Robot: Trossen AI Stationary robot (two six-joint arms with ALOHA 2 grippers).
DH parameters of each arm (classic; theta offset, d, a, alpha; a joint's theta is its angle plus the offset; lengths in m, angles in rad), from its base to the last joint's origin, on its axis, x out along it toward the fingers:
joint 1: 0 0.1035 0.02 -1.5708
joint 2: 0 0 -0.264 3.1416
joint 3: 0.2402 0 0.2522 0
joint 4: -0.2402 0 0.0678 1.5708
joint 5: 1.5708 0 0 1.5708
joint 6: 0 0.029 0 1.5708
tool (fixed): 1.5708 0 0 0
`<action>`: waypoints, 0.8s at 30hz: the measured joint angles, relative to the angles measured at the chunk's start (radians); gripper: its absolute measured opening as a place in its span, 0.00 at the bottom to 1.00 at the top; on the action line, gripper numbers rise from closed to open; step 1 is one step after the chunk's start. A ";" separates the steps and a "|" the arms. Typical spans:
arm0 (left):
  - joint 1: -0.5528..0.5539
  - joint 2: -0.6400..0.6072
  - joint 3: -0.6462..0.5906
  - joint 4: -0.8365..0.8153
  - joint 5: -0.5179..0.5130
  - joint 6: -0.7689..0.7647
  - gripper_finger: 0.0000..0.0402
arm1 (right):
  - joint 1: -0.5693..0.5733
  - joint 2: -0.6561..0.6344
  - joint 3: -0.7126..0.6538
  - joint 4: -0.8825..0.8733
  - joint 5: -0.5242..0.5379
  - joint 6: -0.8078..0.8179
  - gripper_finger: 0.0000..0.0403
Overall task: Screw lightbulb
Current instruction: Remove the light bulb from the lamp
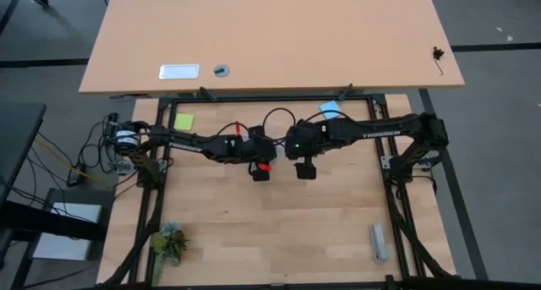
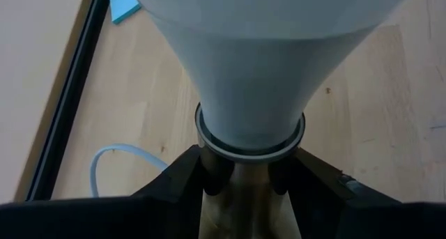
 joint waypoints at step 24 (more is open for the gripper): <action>0.000 0.000 0.000 0.006 0.001 -0.033 0.40 | -0.005 -0.085 -0.018 0.169 -0.019 0.256 0.70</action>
